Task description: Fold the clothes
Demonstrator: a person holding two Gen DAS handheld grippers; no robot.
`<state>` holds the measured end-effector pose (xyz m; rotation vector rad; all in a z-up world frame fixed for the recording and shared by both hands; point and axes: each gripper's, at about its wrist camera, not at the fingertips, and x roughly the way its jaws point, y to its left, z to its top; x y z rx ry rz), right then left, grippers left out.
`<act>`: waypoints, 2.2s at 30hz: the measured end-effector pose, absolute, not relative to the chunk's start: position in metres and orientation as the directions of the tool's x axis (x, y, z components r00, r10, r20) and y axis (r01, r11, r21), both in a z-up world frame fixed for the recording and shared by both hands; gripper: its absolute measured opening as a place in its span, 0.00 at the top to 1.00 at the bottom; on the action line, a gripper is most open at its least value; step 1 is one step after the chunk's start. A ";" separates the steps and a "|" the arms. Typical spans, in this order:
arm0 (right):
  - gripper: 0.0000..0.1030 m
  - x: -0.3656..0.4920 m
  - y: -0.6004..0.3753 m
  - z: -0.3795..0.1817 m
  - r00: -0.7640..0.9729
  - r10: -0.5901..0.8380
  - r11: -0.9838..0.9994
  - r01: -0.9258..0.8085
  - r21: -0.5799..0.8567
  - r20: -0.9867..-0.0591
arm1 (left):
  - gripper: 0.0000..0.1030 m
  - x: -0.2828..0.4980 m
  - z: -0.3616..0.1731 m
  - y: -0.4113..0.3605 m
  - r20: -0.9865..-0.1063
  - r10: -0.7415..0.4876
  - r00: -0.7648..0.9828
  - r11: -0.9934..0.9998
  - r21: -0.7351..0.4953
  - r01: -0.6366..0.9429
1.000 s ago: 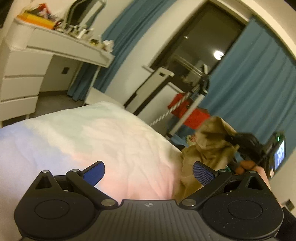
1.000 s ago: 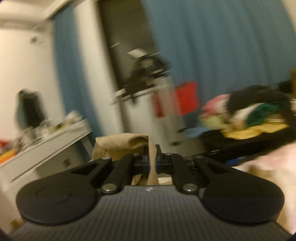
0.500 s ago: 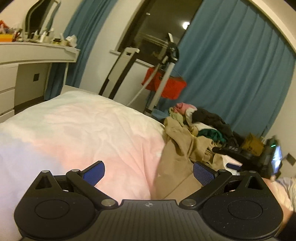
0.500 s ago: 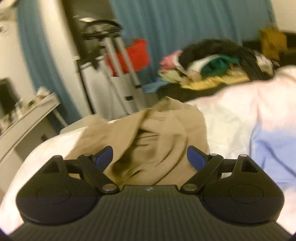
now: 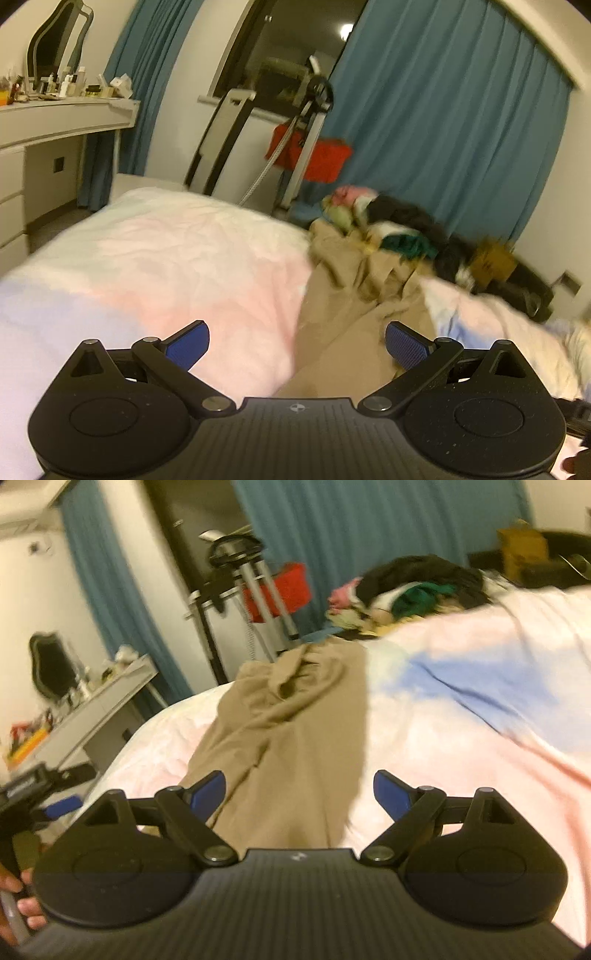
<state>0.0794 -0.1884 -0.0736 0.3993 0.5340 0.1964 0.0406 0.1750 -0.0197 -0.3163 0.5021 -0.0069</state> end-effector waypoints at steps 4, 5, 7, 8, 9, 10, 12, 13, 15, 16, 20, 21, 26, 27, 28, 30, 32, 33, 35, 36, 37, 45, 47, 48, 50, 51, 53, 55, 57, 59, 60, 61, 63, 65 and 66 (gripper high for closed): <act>0.14 0.062 -0.202 -0.070 0.850 0.293 0.857 -0.031 0.514 -0.437 | 0.01 0.013 -0.011 0.205 -0.504 -0.071 0.861 0.923 -0.361 -0.135; 0.14 0.060 -0.204 -0.068 0.852 0.301 0.849 -0.035 0.528 -0.428 | 0.01 0.011 -0.015 0.211 -0.532 -0.082 0.843 0.911 -0.382 -0.153; 0.14 0.056 -0.206 -0.065 0.852 0.320 0.832 -0.044 0.553 -0.413 | 0.03 0.007 -0.024 0.221 -0.594 -0.090 0.799 0.890 -0.409 -0.204; 0.14 0.054 -0.207 -0.064 0.851 0.331 0.826 -0.051 0.562 -0.408 | 0.03 0.007 -0.032 0.226 -0.633 -0.077 0.770 0.882 -0.404 -0.244; 0.14 0.051 -0.207 -0.063 0.851 0.337 0.821 -0.056 0.568 -0.403 | 0.05 0.008 -0.040 0.230 -0.675 -0.064 0.735 0.870 -0.399 -0.291; 0.14 0.049 -0.208 -0.064 0.853 0.336 0.819 -0.055 0.571 -0.400 | 0.05 0.010 -0.051 0.235 -0.717 -0.051 0.695 0.853 -0.393 -0.343; 0.14 0.045 -0.211 -0.067 0.857 0.325 0.818 -0.042 0.574 -0.400 | 0.16 0.015 -0.071 0.245 -0.795 -0.031 0.606 0.816 -0.370 -0.443; 0.14 0.043 -0.214 -0.070 0.856 0.322 0.812 -0.031 0.582 -0.404 | 0.24 0.016 -0.077 0.249 -0.812 -0.041 0.582 0.793 -0.380 -0.475; 0.14 0.039 -0.220 -0.078 0.850 0.327 0.793 -0.008 0.610 -0.413 | 0.24 0.016 -0.086 0.256 -0.819 -0.089 0.566 0.739 -0.435 -0.514; 0.14 0.038 -0.223 -0.082 0.846 0.329 0.783 0.004 0.622 -0.420 | 0.27 0.016 -0.086 0.255 -0.819 -0.098 0.565 0.732 -0.444 -0.516; 0.14 0.031 -0.232 -0.092 0.834 0.329 0.757 0.046 0.651 -0.442 | 0.43 0.015 -0.082 0.238 -0.824 -0.106 0.557 0.776 -0.419 -0.472; 0.14 0.030 -0.234 -0.093 0.833 0.330 0.752 0.053 0.657 -0.445 | 0.59 0.015 -0.082 0.234 -0.831 -0.106 0.547 0.786 -0.407 -0.465; 0.14 0.026 -0.240 -0.095 0.833 0.339 0.729 0.061 0.682 -0.437 | 0.95 0.012 -0.071 0.214 -0.837 -0.031 0.546 0.852 -0.308 -0.423; 0.14 0.024 -0.241 -0.094 0.836 0.338 0.727 0.061 0.684 -0.433 | 0.96 0.009 -0.064 0.208 -0.825 -0.007 0.564 0.871 -0.282 -0.401; 0.14 0.023 -0.242 -0.094 0.838 0.336 0.725 0.060 0.686 -0.429 | 0.96 0.003 -0.055 0.198 -0.803 0.023 0.595 0.898 -0.245 -0.366; 0.14 0.020 -0.244 -0.092 0.844 0.333 0.723 0.058 0.688 -0.421 | 0.96 -0.018 -0.031 0.170 -0.717 0.067 0.694 0.958 -0.149 -0.246; 0.14 0.019 -0.246 -0.091 0.848 0.331 0.719 0.058 0.693 -0.414 | 0.96 -0.046 -0.011 0.140 -0.627 0.050 0.778 0.993 -0.055 -0.108; 0.14 0.018 -0.247 -0.090 0.850 0.331 0.716 0.058 0.696 -0.411 | 0.96 -0.061 -0.004 0.126 -0.592 0.015 0.806 0.999 -0.021 -0.034; 0.14 0.018 -0.247 -0.089 0.852 0.332 0.711 0.055 0.701 -0.404 | 0.96 -0.081 -0.001 0.100 -0.573 -0.064 0.817 0.994 0.033 0.102; 0.14 0.018 -0.246 -0.088 0.853 0.333 0.711 0.052 0.701 -0.401 | 0.96 -0.090 -0.001 0.088 -0.572 -0.105 0.814 0.984 0.058 0.167; 0.14 0.018 -0.245 -0.086 0.855 0.332 0.715 0.048 0.698 -0.399 | 0.96 -0.099 0.000 0.075 -0.571 -0.145 0.808 0.969 0.083 0.232; 0.14 0.009 -0.234 -0.072 0.867 0.307 0.789 -0.001 0.615 -0.393 | 0.87 -0.085 -0.039 0.023 -0.781 -0.263 0.566 0.872 0.058 0.486; 0.14 0.007 -0.234 -0.069 0.872 0.303 0.801 -0.013 0.599 -0.386 | 0.73 -0.081 -0.037 0.027 -0.783 -0.293 0.549 0.872 0.016 0.489; 0.14 0.006 -0.233 -0.067 0.875 0.298 0.807 -0.019 0.590 -0.380 | 0.59 -0.081 -0.033 0.028 -0.776 -0.303 0.554 0.875 0.005 0.485; 0.14 0.004 -0.232 -0.065 0.882 0.292 0.818 -0.030 0.574 -0.369 | 0.41 -0.083 -0.026 0.032 -0.752 -0.325 0.573 0.880 -0.018 0.475; 0.14 0.005 -0.231 -0.065 0.883 0.295 0.820 -0.038 0.572 -0.364 | 0.35 -0.082 -0.023 0.034 -0.740 -0.334 0.584 0.883 -0.029 0.468; 0.14 0.006 -0.229 -0.065 0.881 0.311 0.818 -0.059 0.572 -0.355 | 0.32 -0.075 -0.020 0.033 -0.718 -0.340 0.607 0.893 -0.044 0.448; 0.20 0.010 -0.224 -0.066 0.873 0.331 0.822 -0.081 0.564 -0.357 | 0.24 -0.059 -0.016 0.030 -0.689 -0.323 0.648 0.913 -0.046 0.406; 0.31 0.014 -0.219 -0.066 0.863 0.349 0.829 -0.103 0.549 -0.365 | 0.22 -0.046 -0.011 0.034 -0.653 -0.285 0.702 0.938 -0.040 0.343; 0.35 0.019 -0.215 -0.067 0.855 0.361 0.834 -0.117 0.540 -0.373 | 0.22 -0.032 -0.010 0.040 -0.622 -0.247 0.743 0.958 -0.041 0.284; 0.40 0.022 -0.214 -0.068 0.851 0.366 0.835 -0.121 0.536 -0.377 | 0.22 -0.025 -0.011 0.044 -0.612 -0.239 0.754 0.963 -0.051 0.264; 0.50 0.024 -0.212 -0.069 0.848 0.367 0.839 -0.125 0.529 -0.383 | 0.22 -0.020 -0.014 0.049 -0.609 -0.240 0.755 0.966 -0.072 0.249; 0.52 0.030 -0.207 -0.070 0.841 0.360 0.858 -0.127 0.498 -0.405 | 0.22 -0.011 -0.019 0.062 -0.625 -0.242 0.742 0.969 -0.125 0.211; 0.52 0.040 -0.199 -0.070 0.830 0.359 0.875 -0.140 0.463 -0.426 | 0.22 -0.004 -0.024 0.078 -0.643 -0.244 0.726 0.970 -0.177 0.169; 0.52 0.047 -0.193 -0.069 0.825 0.361 0.883 -0.152 0.445 -0.434 | 0.22 -0.001 -0.026 0.087 -0.650 -0.237 0.722 0.970 -0.197 0.141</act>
